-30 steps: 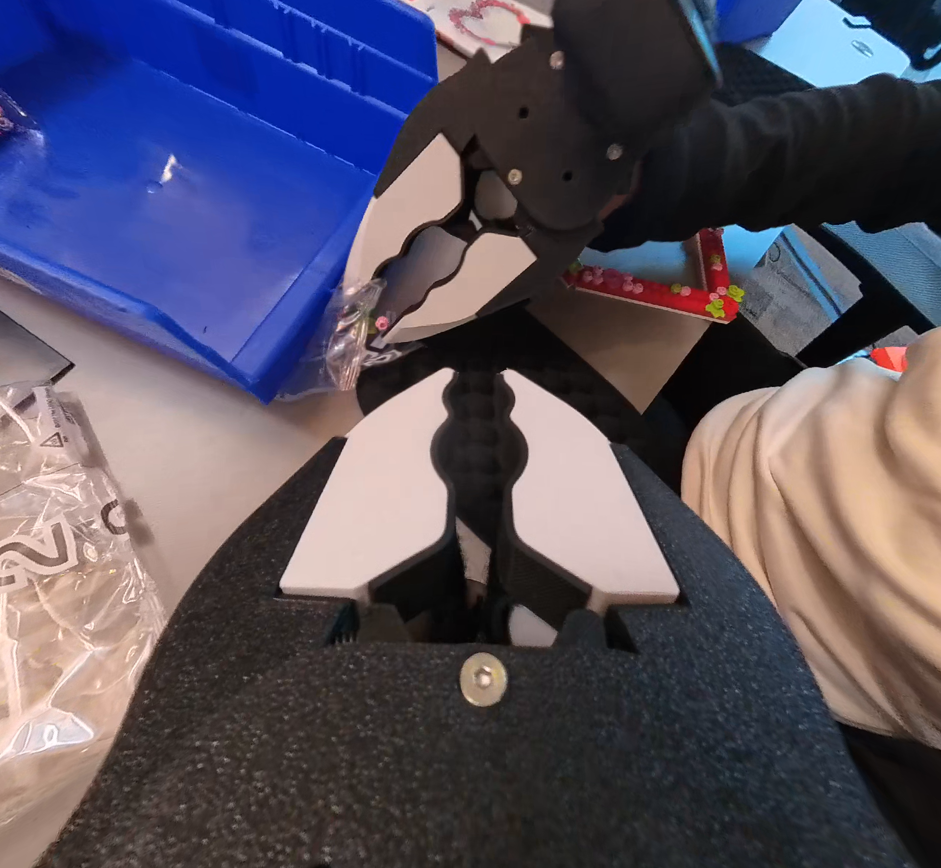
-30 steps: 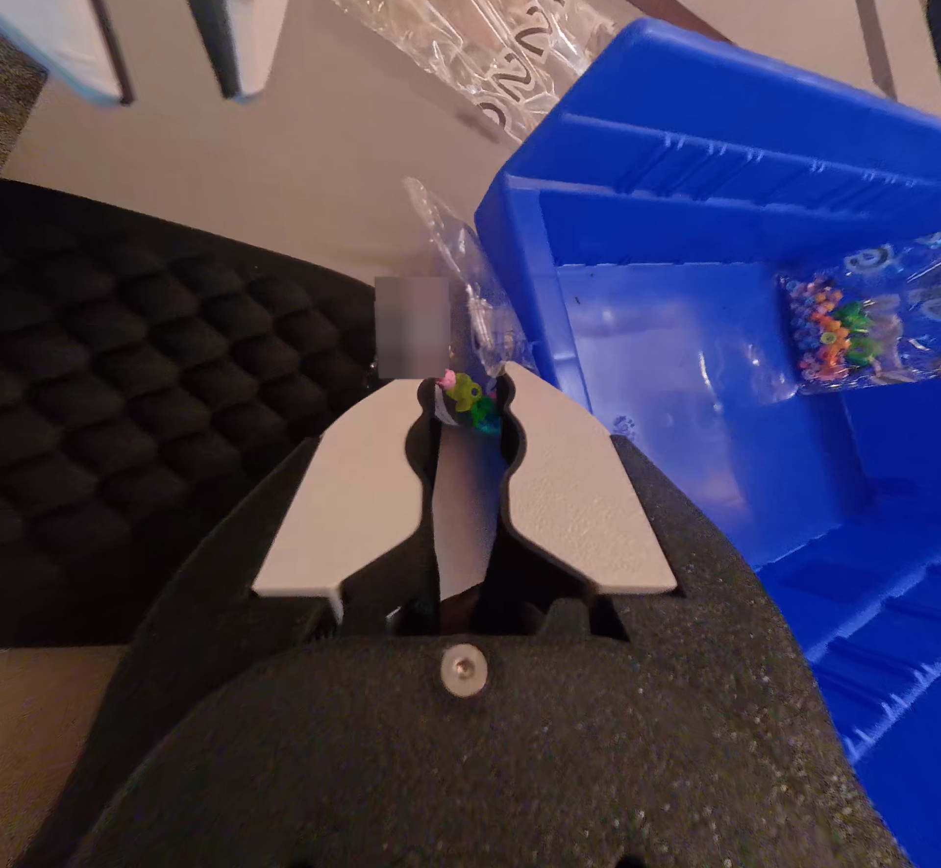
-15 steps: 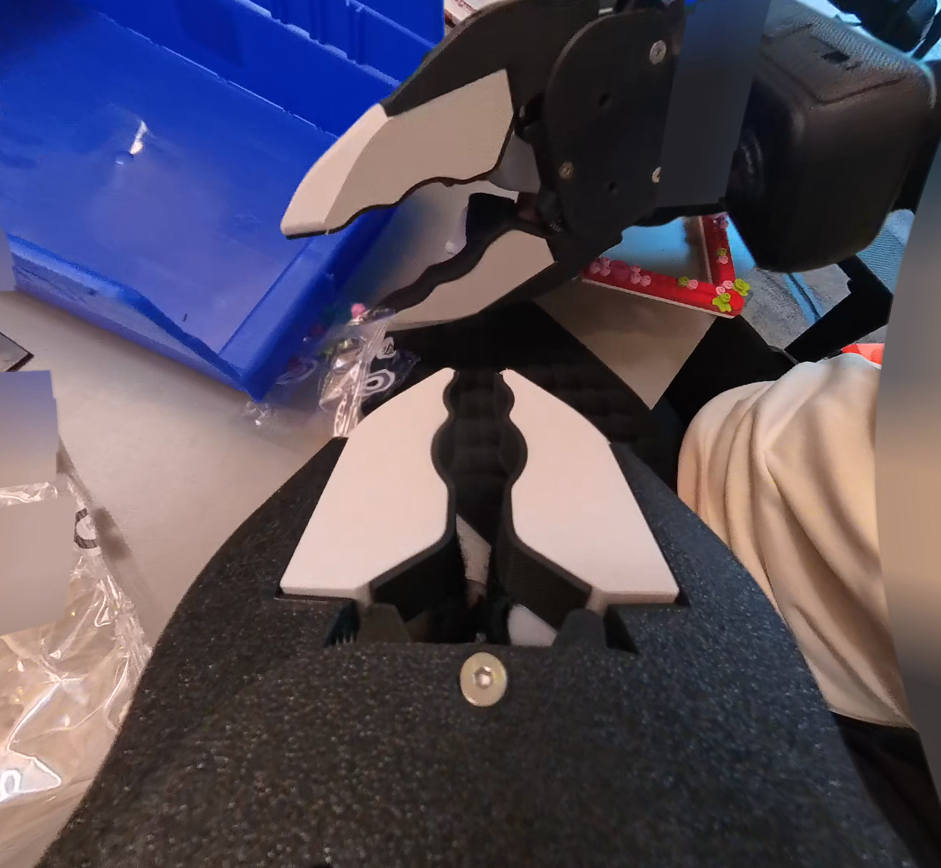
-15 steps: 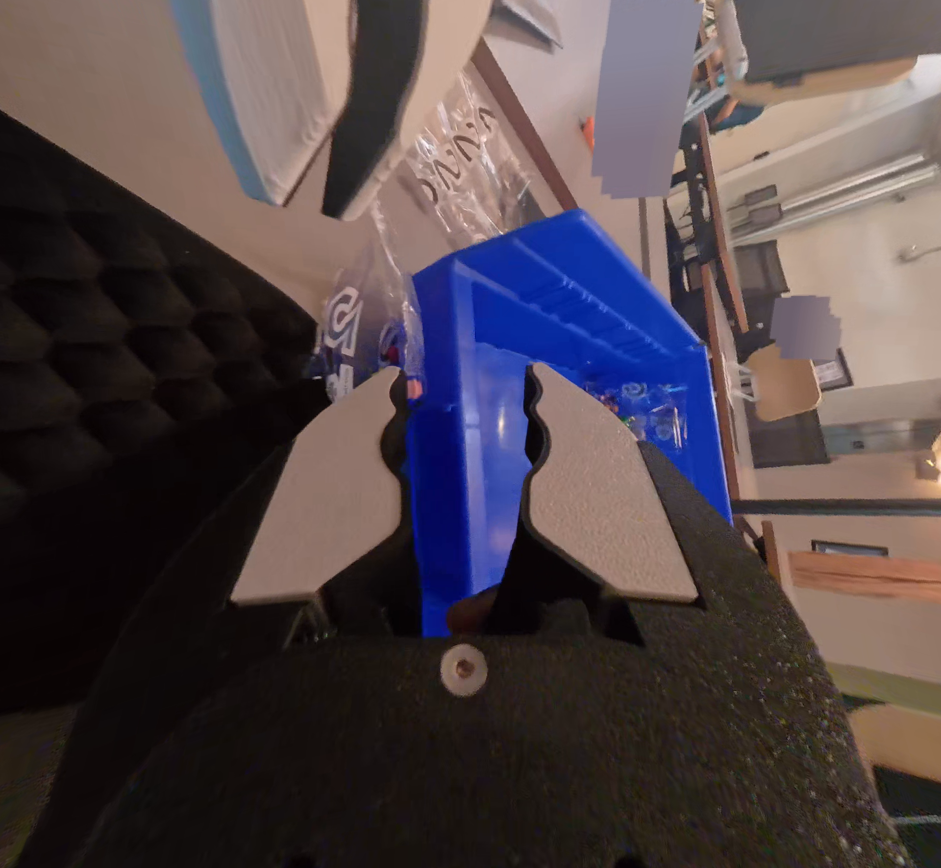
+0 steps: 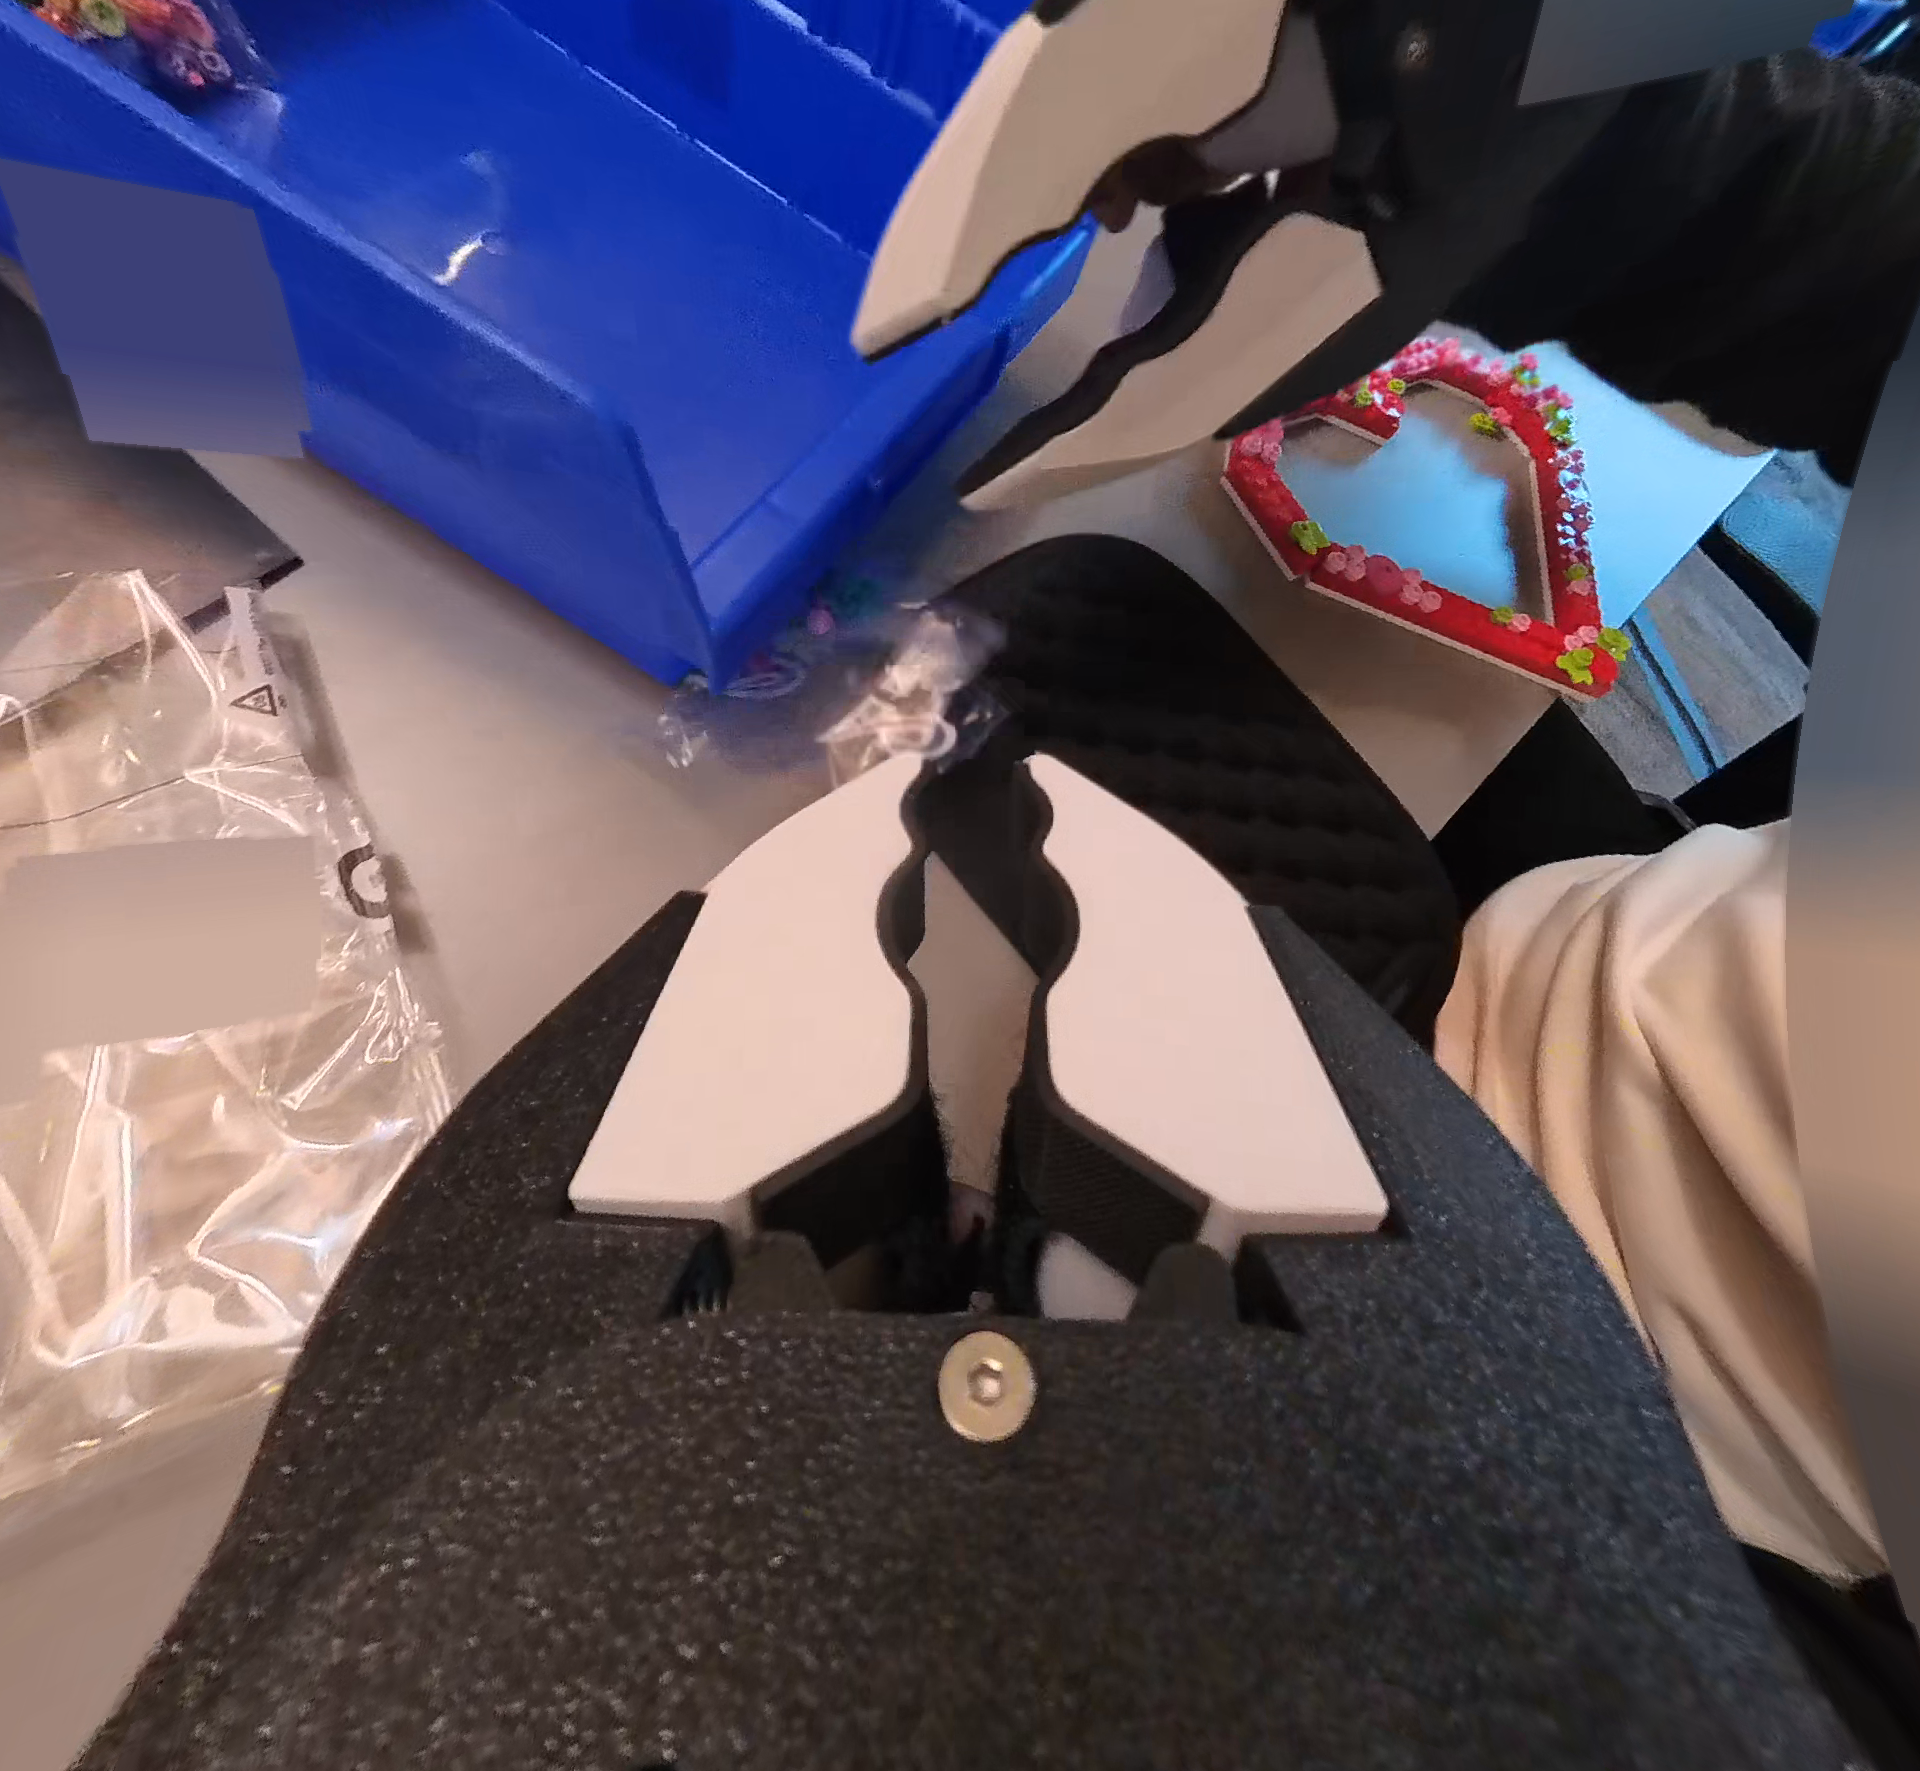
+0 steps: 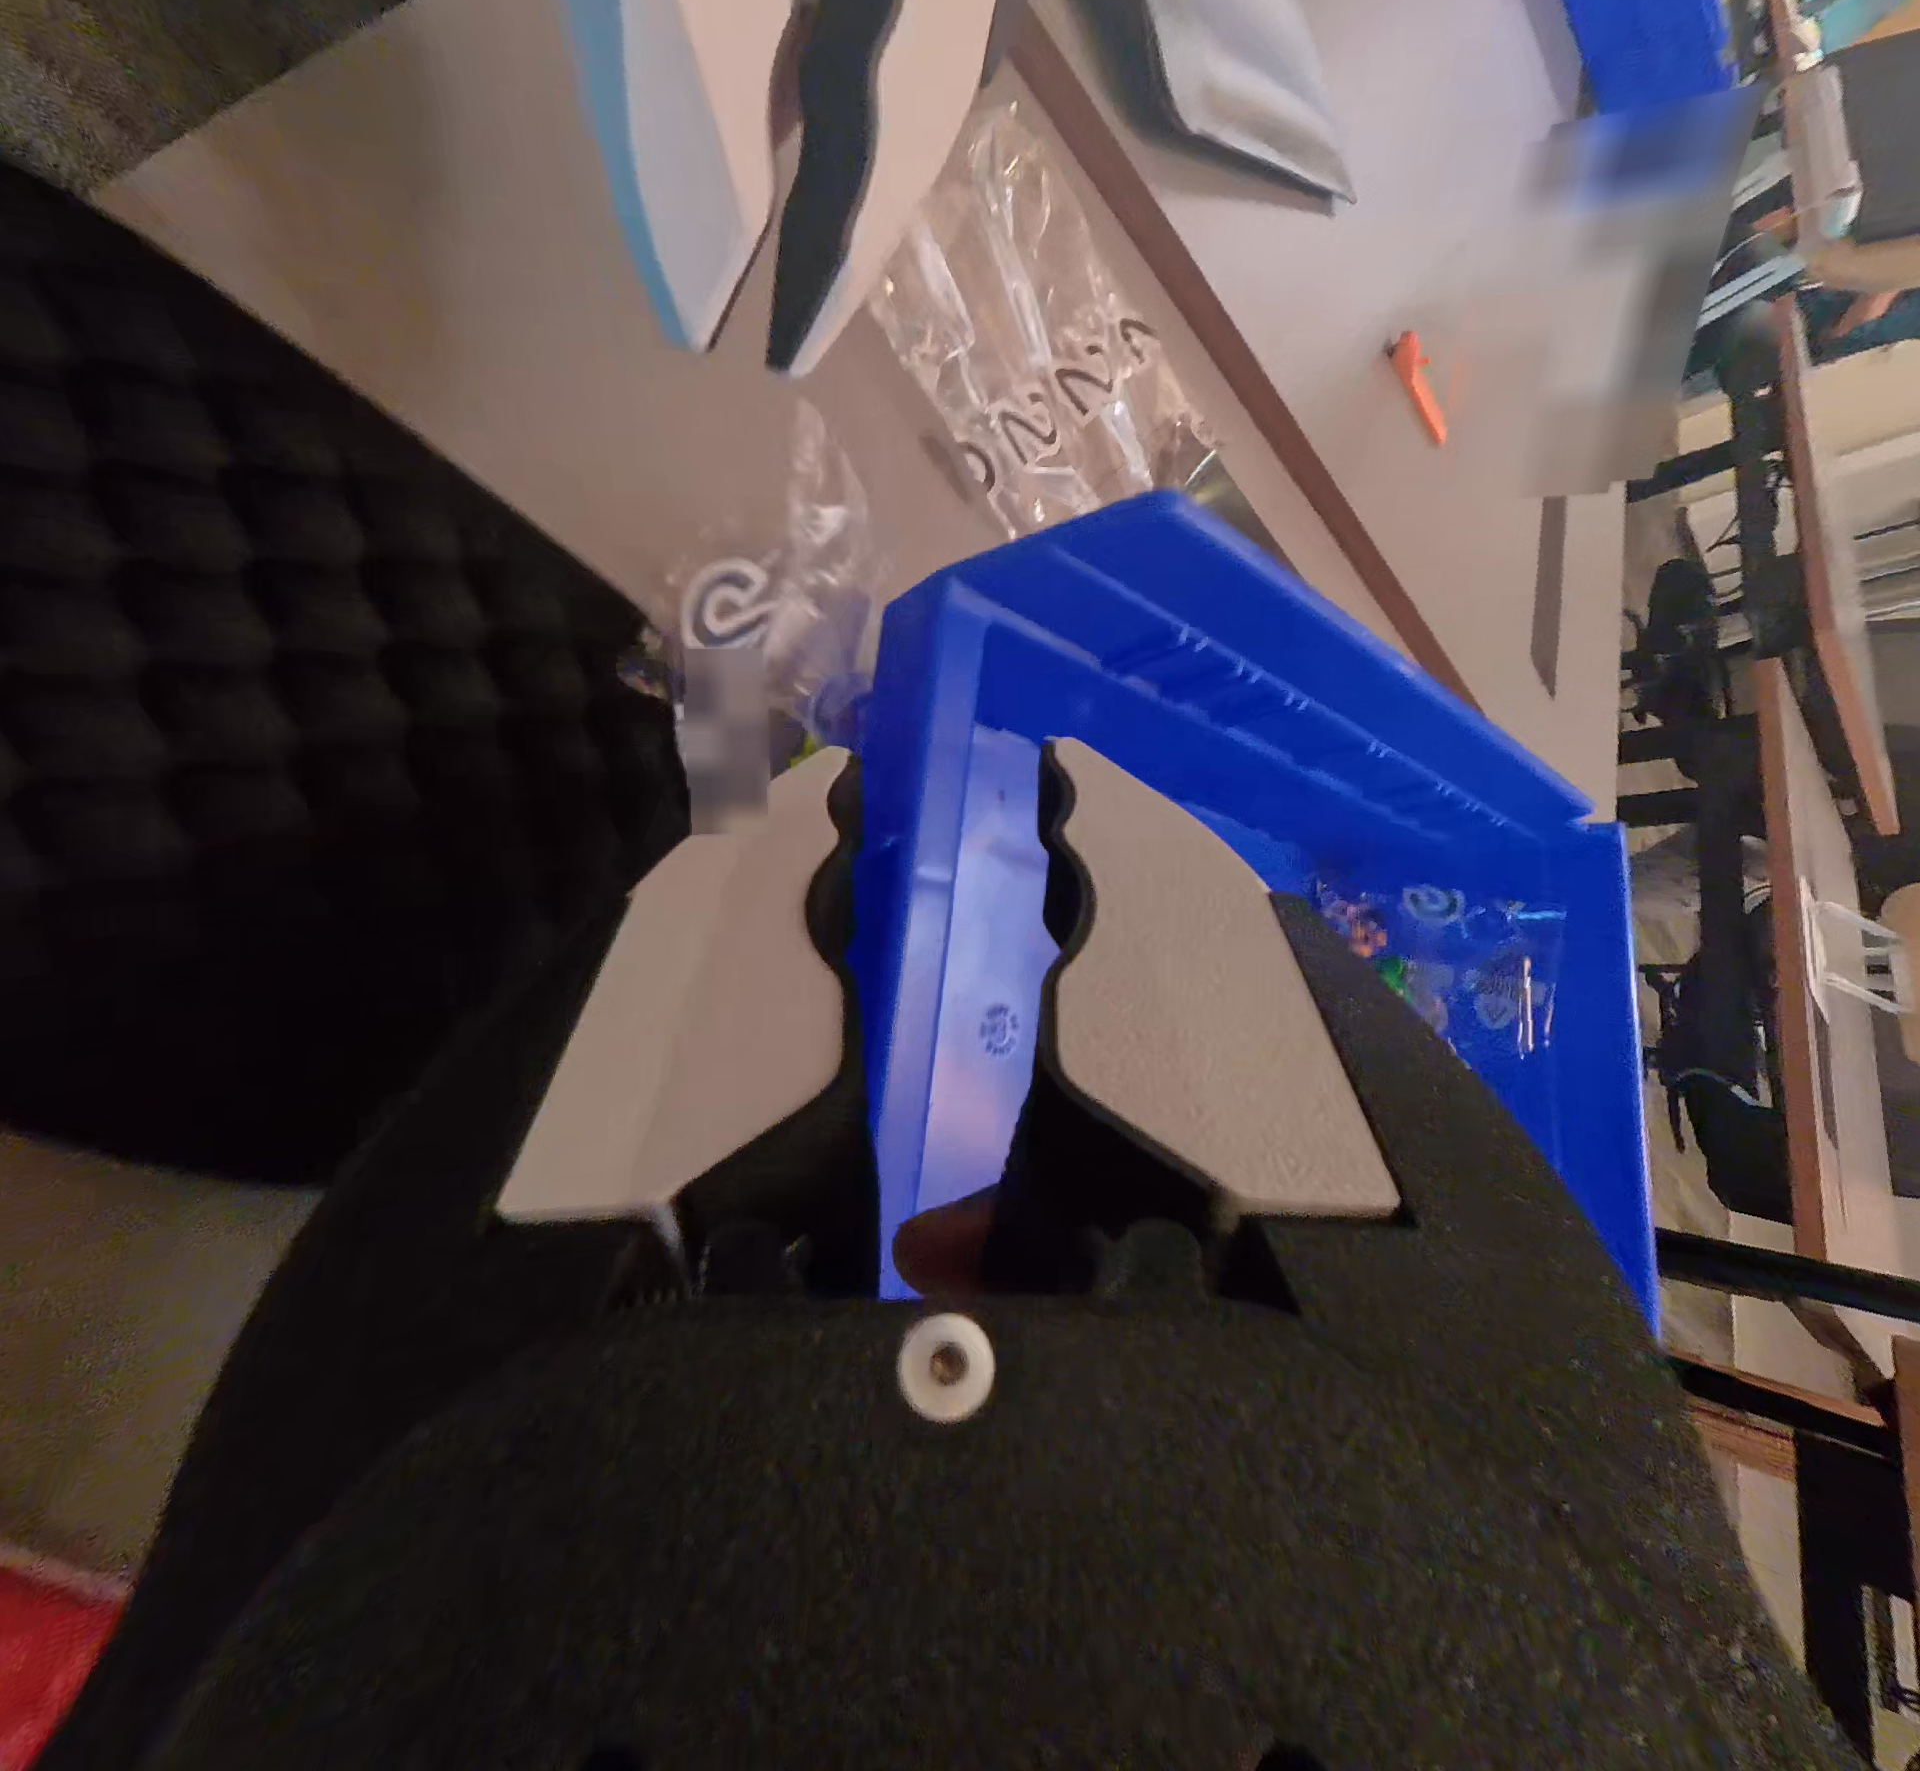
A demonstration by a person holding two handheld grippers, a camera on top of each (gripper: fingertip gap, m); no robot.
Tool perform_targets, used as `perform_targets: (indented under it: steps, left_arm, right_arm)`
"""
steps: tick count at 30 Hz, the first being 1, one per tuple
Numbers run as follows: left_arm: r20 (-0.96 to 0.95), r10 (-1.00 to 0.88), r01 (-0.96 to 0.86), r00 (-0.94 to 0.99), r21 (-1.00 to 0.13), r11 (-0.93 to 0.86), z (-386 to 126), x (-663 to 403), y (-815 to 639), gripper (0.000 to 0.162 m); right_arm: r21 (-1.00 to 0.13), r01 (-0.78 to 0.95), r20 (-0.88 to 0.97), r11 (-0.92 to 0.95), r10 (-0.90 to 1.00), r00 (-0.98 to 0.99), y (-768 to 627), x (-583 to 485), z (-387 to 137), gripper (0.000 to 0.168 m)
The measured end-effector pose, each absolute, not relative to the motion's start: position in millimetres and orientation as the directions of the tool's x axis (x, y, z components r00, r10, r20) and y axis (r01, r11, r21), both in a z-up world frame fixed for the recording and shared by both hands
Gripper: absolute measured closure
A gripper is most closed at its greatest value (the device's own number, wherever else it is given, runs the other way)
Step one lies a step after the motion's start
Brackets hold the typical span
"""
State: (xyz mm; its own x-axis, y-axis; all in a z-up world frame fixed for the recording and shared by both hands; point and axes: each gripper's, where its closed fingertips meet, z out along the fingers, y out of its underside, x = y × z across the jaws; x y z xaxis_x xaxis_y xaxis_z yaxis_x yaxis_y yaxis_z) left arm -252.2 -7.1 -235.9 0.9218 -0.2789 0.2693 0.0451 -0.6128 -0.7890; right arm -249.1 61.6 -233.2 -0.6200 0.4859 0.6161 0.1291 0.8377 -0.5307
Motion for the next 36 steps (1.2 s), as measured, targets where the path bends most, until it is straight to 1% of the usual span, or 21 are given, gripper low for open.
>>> perform_targets:
  steps: [1, 5, 6, 7, 8, 10, 12, 13, 14, 17, 19, 21, 22, 24, 26, 29, 30, 32, 34, 36]
  left_arm:
    - [0.271, -0.275, 0.05, 0.922, -0.79, -0.611, -235.9, -253.4, -7.5, 0.149]
    - [0.278, -0.287, 0.033, 0.917, -0.767, -0.64, -244.3, -249.9, -7.9, 0.149]
    - [0.275, -0.286, 0.024, 0.918, -0.758, -0.652, -246.4, -248.6, -7.3, 0.149]
    - [0.268, -0.291, 0.017, 0.918, -0.76, -0.649, -244.7, -246.2, -5.7, 0.149]
    - [0.263, -0.305, 0.012, 0.915, -0.774, -0.633, -238.6, -241.4, -3.8, 0.15]
    - [0.228, -0.363, -0.019, 0.903, -0.825, -0.565, -217.0, -225.9, -0.9, 0.151]
    - [0.155, -0.433, -0.067, 0.888, -0.888, -0.455, -191.7, -205.2, 3.0, 0.149]
    - [0.127, -0.467, -0.081, 0.875, -0.913, -0.4, -180.8, -192.5, 6.0, 0.148]
    - [0.105, -0.493, -0.089, 0.863, -0.931, -0.354, -172.6, -179.8, 10.3, 0.145]
    - [0.097, -0.577, -0.09, 0.811, -0.954, -0.287, -163.8, -136.0, 28.0, 0.137]
    - [0.121, -0.634, -0.082, 0.764, -0.956, -0.282, -169.6, -103.8, 41.9, 0.137]
    - [0.15, -0.663, -0.094, 0.733, -0.944, -0.317, -182.7, -76.5, 56.8, 0.137]
    - [0.153, -0.671, -0.118, 0.726, -0.933, -0.341, -190.6, -65.5, 64.0, 0.136]
    - [0.118, -0.678, -0.206, 0.725, -0.903, -0.378, -207.4, -51.8, 77.4, 0.136]
    - [0.084, -0.665, -0.245, 0.742, -0.889, -0.386, -218.1, -44.0, 94.7, 0.136]
    - [0.112, -0.699, -0.275, 0.707, -0.866, -0.417, -230.4, -24.4, 107.1, 0.138]
    - [0.118, -0.693, -0.284, 0.711, -0.853, -0.437, -235.5, -21.6, 109.4, 0.138]
    - [0.115, -0.686, -0.312, 0.719, -0.828, -0.466, -245.4, -19.5, 107.4, 0.138]
    - [0.113, -0.684, -0.301, 0.72, -0.838, -0.455, -244.6, -17.6, 103.1, 0.138]
    - [0.105, -0.689, -0.294, 0.717, -0.85, -0.437, -240.7, -18.9, 98.0, 0.138]
  right_arm:
    - [-0.518, 0.135, 0.617, 0.845, 0.478, -0.625, 64.0, -244.2, -234.2, 0.137]
    - [-0.495, 0.175, 0.59, 0.851, 0.477, -0.651, 71.0, -222.1, -239.8, 0.141]
    - [-0.477, 0.2, 0.591, 0.856, 0.481, -0.647, 76.3, -215.8, -239.5, 0.147]
    - [-0.468, 0.23, 0.591, 0.853, 0.496, -0.637, 82.1, -207.6, -236.4, 0.147]
    - [-0.486, 0.254, 0.569, 0.836, 0.523, -0.634, 84.1, -195.4, -230.8, 0.148]
    - [-0.587, 0.289, 0.472, 0.756, 0.61, -0.637, 79.8, -160.6, -214.2, 0.151]
    - [-0.666, 0.329, 0.366, 0.67, 0.677, -0.638, 77.5, -117.4, -200.7, 0.142]
    - [-0.676, 0.358, 0.326, 0.644, 0.697, -0.638, 80.5, -94.8, -199.6, 0.138]
    - [-0.675, 0.397, 0.298, 0.622, 0.722, -0.624, 87.3, -74.3, -201.2, 0.133]
    - [-0.652, 0.526, 0.212, 0.547, 0.797, -0.566, 112.7, -20.5, -220.6, 0.133]
    - [-0.618, 0.601, 0.168, 0.507, 0.832, -0.528, 129.7, 6.1, -238.7, 0.139]
    - [-0.587, 0.654, 0.137, 0.477, 0.855, -0.5, 139.9, 25.6, -250.2, 0.141]
    - [-0.59, 0.663, 0.128, 0.461, 0.864, -0.486, 142.4, 31.7, -252.7, 0.141]
    - [-0.609, 0.662, 0.123, 0.436, 0.877, -0.465, 146.5, 39.9, -255.3, 0.141]
    - [-0.651, 0.646, 0.12, 0.398, 0.895, -0.431, 152.6, 39.7, -255.1, 0.141]
    - [-0.71, 0.624, 0.076, 0.326, 0.916, -0.393, 163.4, 30.7, -255.7, 0.153]
    - [-0.715, 0.631, 0.048, 0.3, 0.922, -0.384, 168.2, 26.3, -258.4, 0.154]
    - [-0.704, 0.663, -0.038, 0.256, 0.918, -0.395, 171.7, 17.9, -267.1, 0.154]
    - [-0.684, 0.689, -0.1, 0.24, 0.904, -0.415, 171.7, 8.6, -276.3, 0.152]
    - [-0.636, 0.716, -0.081, 0.287, 0.898, -0.432, 176.3, 4.1, -289.5, 0.151]
